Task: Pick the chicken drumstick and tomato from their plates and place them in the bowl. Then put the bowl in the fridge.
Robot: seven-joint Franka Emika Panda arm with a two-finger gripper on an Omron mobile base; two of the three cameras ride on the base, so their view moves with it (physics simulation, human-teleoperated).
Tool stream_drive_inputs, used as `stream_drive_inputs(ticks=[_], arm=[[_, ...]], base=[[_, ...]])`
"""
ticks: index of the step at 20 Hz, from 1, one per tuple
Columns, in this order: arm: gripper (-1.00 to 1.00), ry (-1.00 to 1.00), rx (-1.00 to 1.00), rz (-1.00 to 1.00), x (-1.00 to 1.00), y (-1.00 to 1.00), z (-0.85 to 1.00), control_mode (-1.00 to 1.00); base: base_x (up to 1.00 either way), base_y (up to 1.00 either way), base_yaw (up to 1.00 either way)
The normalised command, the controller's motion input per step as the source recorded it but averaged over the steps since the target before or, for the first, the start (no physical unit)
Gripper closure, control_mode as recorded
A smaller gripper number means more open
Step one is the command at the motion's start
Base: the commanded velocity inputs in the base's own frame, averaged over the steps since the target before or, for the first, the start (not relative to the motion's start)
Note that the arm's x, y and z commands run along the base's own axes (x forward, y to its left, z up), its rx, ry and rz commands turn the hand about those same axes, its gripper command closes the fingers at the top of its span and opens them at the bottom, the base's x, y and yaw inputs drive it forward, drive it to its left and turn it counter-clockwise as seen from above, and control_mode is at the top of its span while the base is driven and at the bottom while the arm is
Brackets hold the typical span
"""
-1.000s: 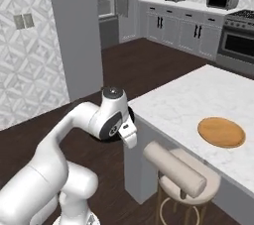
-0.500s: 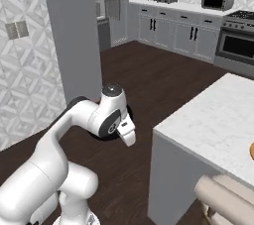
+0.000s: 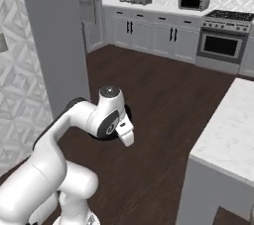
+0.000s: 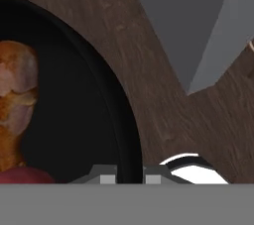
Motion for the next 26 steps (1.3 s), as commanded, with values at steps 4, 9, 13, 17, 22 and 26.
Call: stream_drive_inputs(ticks=[4,9,13,17,22,26], arm=[[1.0,0.0,0.0,0.0,0.0,0.0,0.0,1.0],[1.0,0.0,0.0,0.0,0.0,0.0,0.0,1.0],[1.0,0.0,0.0,0.0,0.0,0.0,0.0,1.0],[1.0,0.0,0.0,0.0,0.0,0.0,0.0,1.0],[1.0,0.0,0.0,0.0,0.0,0.0,0.0,1.0],[1.0,0.0,0.0,0.0,0.0,0.0,0.0,1.0]], base=[[1.0,0.99,-0.33],[1.0,0.9,-0.22],[1.0,0.56,-0.06],[1.0,0.1,0.0],[1.0,-0.01,0.0],[1.0,-0.05,0.0]])
